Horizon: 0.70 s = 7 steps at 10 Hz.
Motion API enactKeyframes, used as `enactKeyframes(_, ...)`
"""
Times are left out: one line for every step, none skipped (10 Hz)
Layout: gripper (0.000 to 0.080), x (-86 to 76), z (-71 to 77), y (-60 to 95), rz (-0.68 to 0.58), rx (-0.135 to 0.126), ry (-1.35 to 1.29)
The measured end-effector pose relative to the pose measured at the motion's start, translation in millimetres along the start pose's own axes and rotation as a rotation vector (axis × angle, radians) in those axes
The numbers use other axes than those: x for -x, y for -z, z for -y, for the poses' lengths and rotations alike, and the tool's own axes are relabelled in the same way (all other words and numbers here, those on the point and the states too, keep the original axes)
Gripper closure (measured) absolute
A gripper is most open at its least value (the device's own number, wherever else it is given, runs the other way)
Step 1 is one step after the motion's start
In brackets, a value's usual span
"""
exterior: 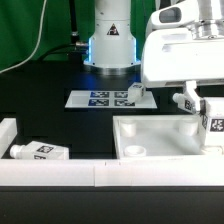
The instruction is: Assemble one leg
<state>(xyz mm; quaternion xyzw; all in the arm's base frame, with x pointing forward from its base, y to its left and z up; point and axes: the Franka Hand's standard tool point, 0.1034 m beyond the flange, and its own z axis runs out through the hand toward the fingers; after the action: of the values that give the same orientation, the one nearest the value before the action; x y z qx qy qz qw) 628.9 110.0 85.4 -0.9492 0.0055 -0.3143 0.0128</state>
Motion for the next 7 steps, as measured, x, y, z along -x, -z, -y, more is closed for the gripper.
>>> enactKeyframes(0.0512, -0.2, 0.9, -0.4, -0.009, 0.0, 0.001)
enactKeyframes(0.0512, 0.1, 2.0, -0.2, -0.009, 0.001, -0.002)
enactKeyframes(0.0512, 0.8, 2.6, 0.3, -0.008, 0.006, -0.024)
enactKeyframes(0.0512, 0.7, 2.4, 0.4, -0.004, 0.006, -0.026)
enactKeyframes(0.0512, 0.4, 2.4, 0.3, -0.002, 0.005, -0.026)
enactKeyframes(0.0512, 2.4, 2.5, -0.6, 0.009, 0.005, -0.027)
enactKeyframes(0.0398, 2.9, 2.4, -0.9, 0.011, 0.005, -0.027)
